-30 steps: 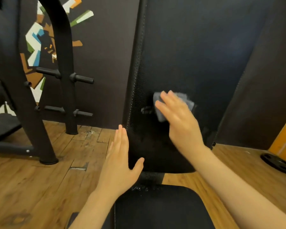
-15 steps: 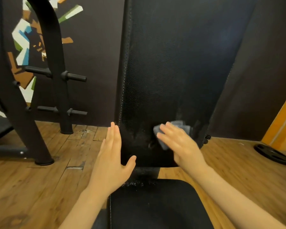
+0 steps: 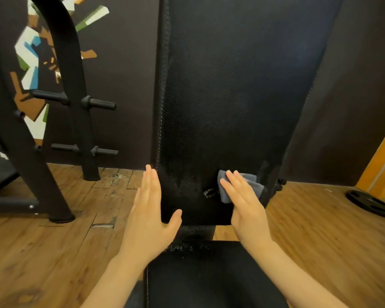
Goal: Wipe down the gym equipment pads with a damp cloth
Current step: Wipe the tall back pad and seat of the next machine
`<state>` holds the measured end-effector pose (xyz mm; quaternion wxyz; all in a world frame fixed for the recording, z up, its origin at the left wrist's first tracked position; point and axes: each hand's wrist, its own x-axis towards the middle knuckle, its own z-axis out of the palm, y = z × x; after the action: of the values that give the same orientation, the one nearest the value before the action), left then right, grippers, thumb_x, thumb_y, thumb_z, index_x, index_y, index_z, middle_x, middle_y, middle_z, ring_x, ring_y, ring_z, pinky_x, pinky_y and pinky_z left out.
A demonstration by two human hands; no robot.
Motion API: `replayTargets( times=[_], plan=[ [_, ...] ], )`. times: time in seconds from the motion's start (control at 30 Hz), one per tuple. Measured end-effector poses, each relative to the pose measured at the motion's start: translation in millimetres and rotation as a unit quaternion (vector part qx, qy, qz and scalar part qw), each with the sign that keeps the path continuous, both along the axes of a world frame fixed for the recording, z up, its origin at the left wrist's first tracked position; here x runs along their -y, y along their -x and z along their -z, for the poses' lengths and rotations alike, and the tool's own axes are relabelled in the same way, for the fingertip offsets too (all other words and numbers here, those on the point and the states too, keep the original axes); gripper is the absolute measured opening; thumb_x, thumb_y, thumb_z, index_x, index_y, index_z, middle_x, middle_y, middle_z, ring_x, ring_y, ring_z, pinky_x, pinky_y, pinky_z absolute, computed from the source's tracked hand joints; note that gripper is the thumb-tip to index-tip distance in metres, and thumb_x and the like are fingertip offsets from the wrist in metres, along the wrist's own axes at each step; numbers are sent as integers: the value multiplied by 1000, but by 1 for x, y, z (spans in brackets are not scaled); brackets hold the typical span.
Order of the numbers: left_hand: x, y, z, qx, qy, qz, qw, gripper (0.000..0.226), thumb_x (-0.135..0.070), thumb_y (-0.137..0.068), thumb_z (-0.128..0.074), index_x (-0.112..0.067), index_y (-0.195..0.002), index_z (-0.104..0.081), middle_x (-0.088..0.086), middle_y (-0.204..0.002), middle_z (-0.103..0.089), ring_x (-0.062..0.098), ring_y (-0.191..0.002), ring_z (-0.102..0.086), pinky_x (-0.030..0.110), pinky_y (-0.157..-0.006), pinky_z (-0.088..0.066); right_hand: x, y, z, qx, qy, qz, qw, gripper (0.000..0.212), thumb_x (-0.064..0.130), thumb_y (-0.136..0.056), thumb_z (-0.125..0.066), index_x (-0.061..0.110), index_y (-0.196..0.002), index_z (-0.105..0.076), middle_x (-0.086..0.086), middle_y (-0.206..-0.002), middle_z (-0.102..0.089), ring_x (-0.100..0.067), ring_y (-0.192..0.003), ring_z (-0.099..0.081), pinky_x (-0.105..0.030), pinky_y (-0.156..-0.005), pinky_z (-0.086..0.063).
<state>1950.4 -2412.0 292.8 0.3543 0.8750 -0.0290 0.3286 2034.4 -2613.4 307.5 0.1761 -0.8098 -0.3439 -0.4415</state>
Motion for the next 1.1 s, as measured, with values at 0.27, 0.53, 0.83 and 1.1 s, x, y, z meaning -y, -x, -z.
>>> replayTargets(
  times=[0.27, 0.53, 0.83, 1.1],
  plan=[
    [-9, -2, 2, 12, 19, 18, 1000, 95, -16, -90, -62, -42, -137, 17, -30, -146, 22, -16, -135, 17, 39, -121, -11, -104, 4, -56, 115, 34, -74, 990, 48, -1, -86, -39, 11, -132, -39, -12, -140, -46, -26, -135, -27, -34, -114, -12],
    [-16, -1, 5, -5, -32, 16, 999, 97, -25, -91, -60, -44, -134, 25, -34, -143, 31, -11, -137, 21, 33, -120, -6, -4, -31, -39, 103, 4, 20, 994, 43, -2, -90, -39, 8, -131, -44, -10, -138, -42, -25, -132, -33, -30, -114, -18],
    [-14, 6, -2, -34, -4, 36, 999, 101, -30, -91, -59, -47, -128, 33, -35, -142, 34, -6, -140, 18, 25, -118, -4, 5, -29, -31, 38, -213, 64, 974, 50, -17, -83, -39, -5, -131, -44, -11, -141, -32, -25, -136, -24, -36, -114, -18],
    [-13, 4, -5, -33, 32, 62, 997, 102, -8, -89, -61, -51, -131, 21, -36, -144, 24, -16, -135, 16, 30, -121, -4, -124, 12, -64, 104, -27, -50, 993, 44, 15, -88, -42, 4, -130, -46, -17, -139, -46, -29, -134, -28, -36, -112, -15]
  ],
)
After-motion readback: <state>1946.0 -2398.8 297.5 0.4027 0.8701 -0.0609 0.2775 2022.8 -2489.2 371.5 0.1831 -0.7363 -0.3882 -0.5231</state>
